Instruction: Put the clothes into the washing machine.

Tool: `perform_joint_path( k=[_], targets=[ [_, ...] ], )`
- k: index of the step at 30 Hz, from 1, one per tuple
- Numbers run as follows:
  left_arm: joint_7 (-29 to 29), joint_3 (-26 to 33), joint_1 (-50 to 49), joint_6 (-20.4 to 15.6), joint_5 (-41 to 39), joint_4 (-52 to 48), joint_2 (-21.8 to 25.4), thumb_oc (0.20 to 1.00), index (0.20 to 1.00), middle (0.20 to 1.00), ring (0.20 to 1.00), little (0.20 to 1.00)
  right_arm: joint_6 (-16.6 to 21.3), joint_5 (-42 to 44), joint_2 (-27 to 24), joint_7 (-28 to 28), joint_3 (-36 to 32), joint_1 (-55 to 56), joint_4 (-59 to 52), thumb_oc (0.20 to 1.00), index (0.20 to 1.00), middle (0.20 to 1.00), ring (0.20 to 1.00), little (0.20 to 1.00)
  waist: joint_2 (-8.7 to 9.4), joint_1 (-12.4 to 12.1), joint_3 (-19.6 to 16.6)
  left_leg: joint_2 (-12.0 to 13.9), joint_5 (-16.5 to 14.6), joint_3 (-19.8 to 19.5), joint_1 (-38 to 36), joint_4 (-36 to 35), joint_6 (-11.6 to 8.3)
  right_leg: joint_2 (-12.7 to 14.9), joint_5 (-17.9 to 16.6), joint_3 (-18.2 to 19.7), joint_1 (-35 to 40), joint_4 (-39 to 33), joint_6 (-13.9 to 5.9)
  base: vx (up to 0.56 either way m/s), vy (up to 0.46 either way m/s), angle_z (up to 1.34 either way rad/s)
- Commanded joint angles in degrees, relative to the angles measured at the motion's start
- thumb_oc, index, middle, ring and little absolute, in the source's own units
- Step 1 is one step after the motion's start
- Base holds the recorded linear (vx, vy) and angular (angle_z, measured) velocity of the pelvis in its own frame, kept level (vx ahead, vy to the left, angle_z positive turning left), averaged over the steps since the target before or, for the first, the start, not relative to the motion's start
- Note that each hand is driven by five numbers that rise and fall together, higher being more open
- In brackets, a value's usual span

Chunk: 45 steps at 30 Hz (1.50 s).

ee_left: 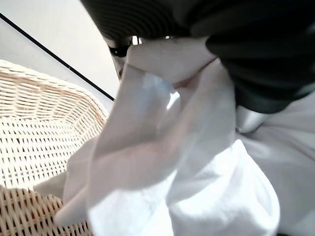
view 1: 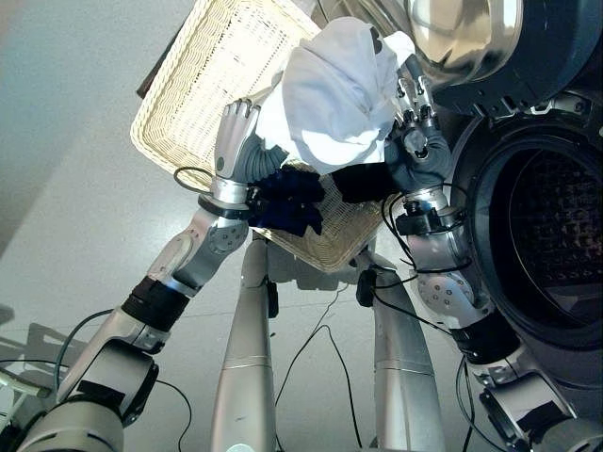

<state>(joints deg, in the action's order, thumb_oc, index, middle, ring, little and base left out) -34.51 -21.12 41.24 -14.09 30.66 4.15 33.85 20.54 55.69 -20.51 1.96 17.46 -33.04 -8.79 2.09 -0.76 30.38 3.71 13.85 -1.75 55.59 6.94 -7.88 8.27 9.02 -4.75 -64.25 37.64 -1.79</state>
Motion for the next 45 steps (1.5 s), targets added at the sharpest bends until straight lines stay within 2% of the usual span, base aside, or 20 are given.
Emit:
perform_joint_path(
  k=[1,2,4,6,9,13,14,16,18,22,28,32,33,34,35,36,44,45],
  targets=[
    [2.2,1.0,2.0,-4.2,1.1,-3.0,-1.3,0.200,0.200,0.200,0.200,0.200,1.5,-1.9,-0.2,1.8,-0.3,-1.2,-9.1,1.000,1.000,1.000,1.000,1.000,-2.47,2.4,-0.6,-3.3,-6.8,3.3,0.6,8.0,1.24,-2.3,-18.4,-3.7,5.5,-21.9,-7.06,0.00,0.000,0.00],
    [6.7,-0.1,2.7,-6.1,0.8,-3.9,-1.5,0.200,0.200,0.200,0.200,0.200,0.2,-1.1,-0.3,2.3,0.4,-1.6,-9.0,1.000,1.000,1.000,1.000,1.000,-2.48,2.5,-0.6,-3.3,-6.8,3.3,0.4,7.8,1.24,-2.2,-18.6,-3.6,5.7,-22.1,-7.19,0.00,0.000,0.00],
    [9.2,-0.9,3.2,-7.2,0.6,-4.6,-1.7,0.200,0.200,0.200,0.200,0.200,-1.3,0.2,-0.4,3.7,0.8,-1.9,-8.8,1.000,1.000,1.000,1.000,1.000,-2.44,2.5,-0.6,-3.2,-6.8,3.4,0.1,7.6,1.26,-2.2,-18.8,-3.6,5.9,-22.3,-7.28,0.00,0.000,0.00],
    [9.7,-1.4,3.5,-7.6,0.7,-4.7,-1.8,0.200,0.200,0.200,0.200,0.200,-2.1,0.9,-0.4,4.4,1.2,-2.1,-8.7,1.000,1.000,1.000,1.000,1.000,-2.43,2.6,-0.6,-3.2,-6.7,3.5,0.0,7.5,1.27,-2.2,-18.8,-3.6,6.1,-22.4,-7.29,0.00,0.000,0.00],
    [10.0,-3.0,4.8,-8.5,0.9,-5.3,-1.9,0.200,0.200,0.200,0.200,0.200,-5.4,1.9,-0.4,6.1,2.8,-2.7,-7.9,1.000,1.000,1.000,1.000,1.000,-2.33,2.7,-0.6,-3.2,-6.7,3.6,-0.3,7.3,1.29,-2.3,-18.9,-3.5,6.3,-22.5,-7.30,0.00,0.000,0.00],
    [9.2,-4.1,5.9,-9.1,2.3,-5.7,-2.2,0.200,0.200,0.200,0.200,0.200,-7.4,1.7,-0.7,5.7,4.0,-3.1,-7.2,1.000,1.000,1.000,1.000,1.000,-2.17,2.7,-0.6,-3.2,-6.7,3.7,-0.5,7.3,1.29,-2.3,-18.8,-3.5,6.4,-22.5,-7.28,0.00,0.000,0.00],
    [7.9,-4.5,6.5,-10.2,4.3,-6.1,-2.0,0.200,0.200,0.200,0.200,0.200,-8.8,1.0,-1.0,4.7,4.3,-3.5,-6.8,1.000,1.000,1.000,1.000,1.000,-2.04,2.8,-0.6,-3.2,-6.6,3.6,-0.5,7.2,1.26,-2.3,-19.0,-3.5,6.4,-22.6,-7.33,0.00,0.000,0.00],
    [7.1,-4.7,6.8,-10.8,5.0,-6.3,-1.9,0.200,0.200,0.200,0.200,0.200,-9.1,1.1,-1.1,4.4,4.4,-3.6,-6.7,1.000,1.000,1.000,1.000,1.000,-1.95,2.8,-0.6,-3.2,-6.6,3.6,-0.5,7.2,1.25,-2.3,-19.0,-3.5,6.4,-22.6,-7.35,0.00,0.000,0.00],
    [4.2,-4.7,7.5,-13.5,7.9,-6.9,-1.9,0.200,0.200,0.200,0.200,0.200,-9.7,1.6,-1.6,2.5,4.4,-3.8,-5.5,1.000,1.000,1.000,1.000,1.000,-1.60,2.8,-0.6,-3.2,-6.7,3.5,-0.6,7.1,1.24,-2.4,-19.1,-3.5,6.4,-22.6,-7.33,0.00,0.000,0.00],
    [2.2,-4.7,7.9,-14.7,10.7,-7.4,-2.4,0.200,0.200,0.200,0.200,0.200,-9.7,3.6,-1.7,1.9,4.4,-3.6,-4.6,1.000,1.000,1.000,1.000,1.000,-1.34,2.9,-0.6,-3.3,-6.7,3.3,-0.6,6.8,1.30,-2.6,-19.2,-3.4,6.4,-22.8,-7.30,0.00,0.000,0.00],
    [3.8,-5.4,8.5,-14.3,11.4,-7.5,-2.7,0.200,0.200,0.200,0.200,0.200,-10.2,4.3,-1.4,2.1,4.3,-3.6,-4.9,1.000,1.000,1.000,1.000,1.000,-1.20,3.0,-0.6,-3.4,-6.8,3.2,-0.5,6.8,1.32,-2.5,-19.2,-3.4,6.2,-22.6,-7.36,0.00,0.000,0.00],
    [7.9,-6.8,9.4,-16.6,11.0,-7.7,-2.4,0.200,0.200,0.200,0.200,0.200,-10.5,5.1,-2.0,2.1,4.6,-4.0,-5.7,1.000,1.000,1.000,1.000,1.000,-1.13,3.2,-0.6,-3.4,-6.8,3.2,-0.7,6.6,1.21,-2.7,-19.4,-3.3,6.3,-23.0,-7.44,0.00,0.000,0.00],
    [8.7,-7.2,9.6,-16.8,10.9,-7.7,-2.5,0.200,0.200,0.200,0.200,0.200,-10.6,5.1,-1.8,2.2,4.6,-4.1,-5.6,0.730,0.730,0.730,0.730,0.730,-1.15,3.3,-0.6,-3.4,-6.8,3.2,-0.7,6.6,1.20,-2.7,-19.4,-3.3,6.3,-23.0,-7.46,0.00,0.000,0.00],
    [9.0,-7.3,9.7,-16.8,10.7,-7.7,-2.5,0.200,0.200,0.200,0.200,0.200,-10.6,5.2,-1.7,2.3,4.5,-4.1,-5.7,0.573,0.573,0.573,0.573,0.573,-1.14,3.3,-0.6,-3.4,-6.8,3.2,-0.7,6.6,1.20,-2.7,-19.4,-3.2,6.3,-23.0,-7.46,0.00,0.000,0.00],
    [9.1,-7.4,9.7,-16.8,10.6,-7.7,-2.5,0.200,0.200,0.200,0.200,0.200,-10.6,5.3,-1.7,2.3,4.5,-4.1,-5.7,0.457,0.457,0.457,0.457,0.457,-1.13,3.3,-0.6,-3.4,-6.8,3.2,-0.7,6.6,1.20,-2.7,-19.4,-3.2,6.3,-23.0,-7.47,0.00,0.000,0.00],
    [9.9,-7.8,10.0,-17.0,10.4,-7.5,-2.7,0.200,0.200,0.200,0.200,0.200,-10.4,6.0,-1.6,3.0,4.6,-4.3,-5.6,0.200,0.200,0.200,0.200,0.200,-1.10,3.4,-0.6,-3.4,-6.8,3.3,-0.7,6.5,1.21,-2.8,-19.5,-3.2,6.3,-23.1,-7.49,0.00,0.000,0.00],
    [11.7,-9.2,10.9,-16.0,9.5,-6.9,-3.1,0.200,0.200,0.200,0.200,0.200,-9.2,6.6,-1.1,3.4,4.5,-4.7,-4.7,0.200,0.200,0.200,0.200,0.200,-1.13,3.5,-0.6,-3.4,-6.8,3.4,-0.8,6.7,1.21,-2.7,-19.5,-3.0,6.3,-23.0,-7.57,0.00,0.000,0.00],
    [11.8,-9.6,11.2,-14.5,9.6,-6.3,-3.1,0.200,0.200,0.200,0.200,0.200,-8.7,6.8,-0.9,3.2,4.4,-4.8,-4.6,0.200,0.200,0.200,0.200,0.200,-1.13,3.6,-0.6,-3.4,-6.8,3.4,-0.7,6.7,1.19,-2.8,-19.5,-3.0,6.3,-23.0,-7.58,0.00,0.000,0.00]
  ],
)
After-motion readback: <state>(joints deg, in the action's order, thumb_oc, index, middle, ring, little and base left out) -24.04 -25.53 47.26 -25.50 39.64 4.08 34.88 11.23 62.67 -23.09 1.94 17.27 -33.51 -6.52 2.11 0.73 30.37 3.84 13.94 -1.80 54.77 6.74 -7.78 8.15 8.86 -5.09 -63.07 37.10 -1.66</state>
